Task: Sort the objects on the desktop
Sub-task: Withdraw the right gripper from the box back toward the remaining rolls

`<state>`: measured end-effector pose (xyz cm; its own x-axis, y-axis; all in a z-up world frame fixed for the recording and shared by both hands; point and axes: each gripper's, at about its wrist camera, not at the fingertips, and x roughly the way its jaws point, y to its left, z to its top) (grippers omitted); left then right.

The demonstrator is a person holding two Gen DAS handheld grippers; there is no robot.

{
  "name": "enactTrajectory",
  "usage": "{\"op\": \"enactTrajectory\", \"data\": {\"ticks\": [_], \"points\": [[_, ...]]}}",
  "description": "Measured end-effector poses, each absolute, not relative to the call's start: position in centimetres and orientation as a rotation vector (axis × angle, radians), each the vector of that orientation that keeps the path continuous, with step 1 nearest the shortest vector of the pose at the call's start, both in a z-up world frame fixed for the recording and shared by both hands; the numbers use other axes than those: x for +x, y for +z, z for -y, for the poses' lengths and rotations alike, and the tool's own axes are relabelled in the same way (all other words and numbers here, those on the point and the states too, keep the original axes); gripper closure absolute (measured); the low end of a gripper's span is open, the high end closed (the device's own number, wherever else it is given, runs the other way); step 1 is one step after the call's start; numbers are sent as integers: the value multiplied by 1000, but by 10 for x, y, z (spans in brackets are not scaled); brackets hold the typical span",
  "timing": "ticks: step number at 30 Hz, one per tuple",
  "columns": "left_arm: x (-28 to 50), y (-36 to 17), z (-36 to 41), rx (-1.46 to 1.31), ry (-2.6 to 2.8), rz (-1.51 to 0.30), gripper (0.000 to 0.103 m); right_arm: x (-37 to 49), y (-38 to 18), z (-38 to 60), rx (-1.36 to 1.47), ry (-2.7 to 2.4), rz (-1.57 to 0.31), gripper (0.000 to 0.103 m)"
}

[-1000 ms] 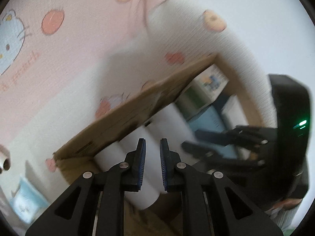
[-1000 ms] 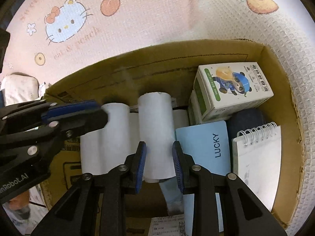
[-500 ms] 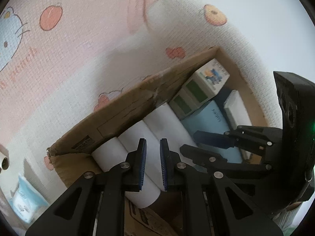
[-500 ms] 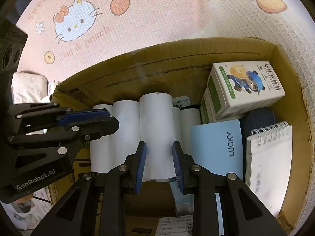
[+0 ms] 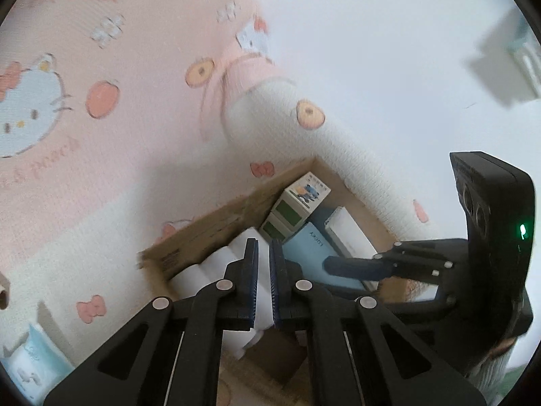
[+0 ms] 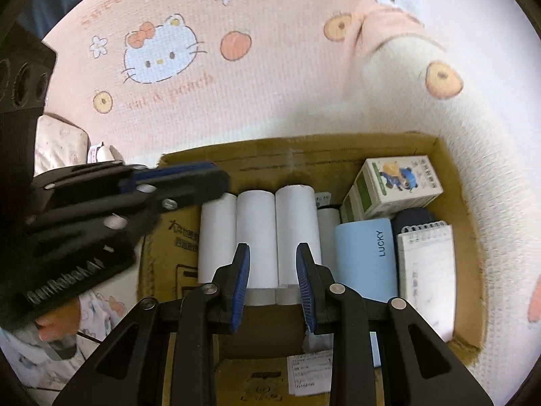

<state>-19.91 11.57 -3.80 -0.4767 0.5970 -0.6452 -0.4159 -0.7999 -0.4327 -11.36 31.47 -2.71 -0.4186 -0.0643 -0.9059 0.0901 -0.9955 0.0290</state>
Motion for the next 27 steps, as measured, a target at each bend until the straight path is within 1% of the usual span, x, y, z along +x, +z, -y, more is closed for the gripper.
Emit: {"op": "enactTrajectory", "data": {"ticks": [2, 6, 7, 8, 12, 15, 18, 24, 27], "points": [[-187, -36, -96, -1069, 2302, 281, 96, -103, -23, -288, 1614, -2585, -41, 78], [-163, -44, -55, -1048, 2342, 293, 96, -90, -12, -272, 1575, -2624, -94, 78], [-159, -48, -45, -1062, 2346, 291, 96, -91, -13, -264, 1570, -2616, -115, 78], [-154, -52, -35, -1069, 2362, 288, 96, -103, -29, -259, 1564, -2602, -140, 78], [-137, -62, 5, -1054, 2423, 321, 96, -106, -25, -227, 1542, -2558, -242, 78], [-125, -67, 30, -1025, 2489, 334, 96, -119, -30, -194, 1505, -2513, -311, 78], [-112, -78, 59, -986, 2567, 340, 96, -114, -34, -161, 1474, -2474, -384, 78], [-97, -123, 123, -1018, 2718, 532, 96, -113, -49, -100, 1455, -2430, -434, 78], [-97, -141, 151, -1102, 2759, 617, 96, -121, -60, -66, 1434, -2397, -436, 78]]}}
